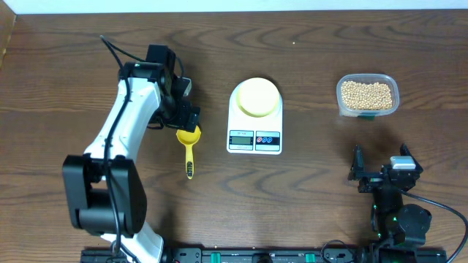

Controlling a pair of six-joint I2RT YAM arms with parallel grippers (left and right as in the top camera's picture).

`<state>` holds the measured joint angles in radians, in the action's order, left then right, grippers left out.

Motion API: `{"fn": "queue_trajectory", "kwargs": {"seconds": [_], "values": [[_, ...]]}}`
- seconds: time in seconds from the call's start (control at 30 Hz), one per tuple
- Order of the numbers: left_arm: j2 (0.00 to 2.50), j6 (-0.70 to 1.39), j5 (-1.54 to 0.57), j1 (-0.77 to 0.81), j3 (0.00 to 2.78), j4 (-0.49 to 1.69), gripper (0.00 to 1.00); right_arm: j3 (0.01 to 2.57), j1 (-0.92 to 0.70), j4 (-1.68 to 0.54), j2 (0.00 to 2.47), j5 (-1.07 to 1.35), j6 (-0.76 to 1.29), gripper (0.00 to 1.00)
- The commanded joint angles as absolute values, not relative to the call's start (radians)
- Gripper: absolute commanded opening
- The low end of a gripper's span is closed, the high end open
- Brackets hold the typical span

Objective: Scoop item into bowl and weigh 50g on scale
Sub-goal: 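Lower the left gripper and close it on the yellow scoop's rim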

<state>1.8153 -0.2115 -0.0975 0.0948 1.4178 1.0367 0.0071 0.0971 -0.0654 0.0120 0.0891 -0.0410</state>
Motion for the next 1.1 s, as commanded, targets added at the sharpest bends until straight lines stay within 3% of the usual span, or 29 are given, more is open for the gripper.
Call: {"fn": "queue_trajectory", "kwargs": {"seconds": [0.0, 1.07], "values": [[1.859, -0.228, -0.077, 0.095, 1.409, 1.031, 0.98, 0.006, 0.104, -0.07, 0.006, 0.081, -0.054, 0.99], [2.022, -0.232, -0.033, 0.094, 1.409, 0.903, 0.98, 0.006, 0.104, -0.07, 0.006, 0.081, -0.054, 0.99]]}}
